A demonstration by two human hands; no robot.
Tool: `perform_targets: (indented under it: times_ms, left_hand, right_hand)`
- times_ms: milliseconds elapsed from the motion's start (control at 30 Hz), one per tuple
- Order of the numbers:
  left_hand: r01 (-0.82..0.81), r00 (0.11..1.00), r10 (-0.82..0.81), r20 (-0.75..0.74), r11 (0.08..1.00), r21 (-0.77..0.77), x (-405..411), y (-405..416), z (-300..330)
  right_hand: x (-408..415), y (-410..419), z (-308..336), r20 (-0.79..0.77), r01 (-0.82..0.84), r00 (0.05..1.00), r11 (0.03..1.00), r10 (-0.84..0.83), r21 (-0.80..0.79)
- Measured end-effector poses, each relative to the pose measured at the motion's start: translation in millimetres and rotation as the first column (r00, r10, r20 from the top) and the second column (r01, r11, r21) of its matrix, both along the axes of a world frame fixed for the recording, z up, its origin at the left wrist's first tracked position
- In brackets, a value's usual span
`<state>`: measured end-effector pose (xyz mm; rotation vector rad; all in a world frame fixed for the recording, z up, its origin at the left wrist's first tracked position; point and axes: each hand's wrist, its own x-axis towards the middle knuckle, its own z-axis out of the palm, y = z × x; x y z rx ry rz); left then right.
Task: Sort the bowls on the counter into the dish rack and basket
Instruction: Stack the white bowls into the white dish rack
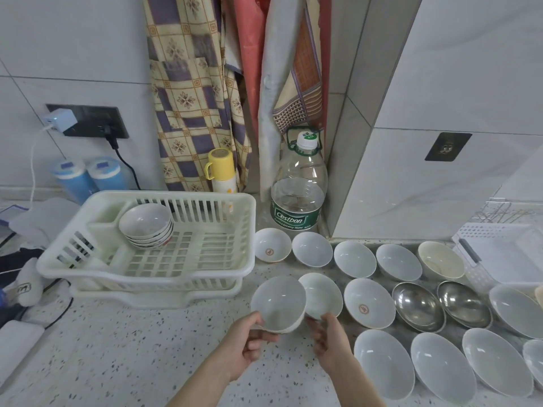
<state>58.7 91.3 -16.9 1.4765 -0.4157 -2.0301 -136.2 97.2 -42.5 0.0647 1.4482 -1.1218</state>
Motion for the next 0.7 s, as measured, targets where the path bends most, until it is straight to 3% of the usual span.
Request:
perform_targets:
  times_ms: [367, 533, 700]
  left_hand:
    - [-0.019, 0.958, -0.034, -0.283, 0.983, -0.182, 56.6, -7.6, 72.8]
    - [-0.124, 0.947, 0.03, -0.32, 0.953, -0.278, 101.7, -20.4, 91.8]
    - [-0.257, 0.951, 0.164, -0.264, 0.893, -0.37, 151.5, -35.9, 103.0]
  right_hand:
    - [51.4, 9.4, 70.8, 0.049, 0.133, 0.991, 0.962, -0.125, -0.24]
    - [73.0, -5.4, 113.2, -0.064, 0.081, 0.992, 0.927, -0.112, -0.366]
    - [100.7, -24.0, 145.3, -0.23, -0.038, 0.971, 0.906, -0.066, -0.421]
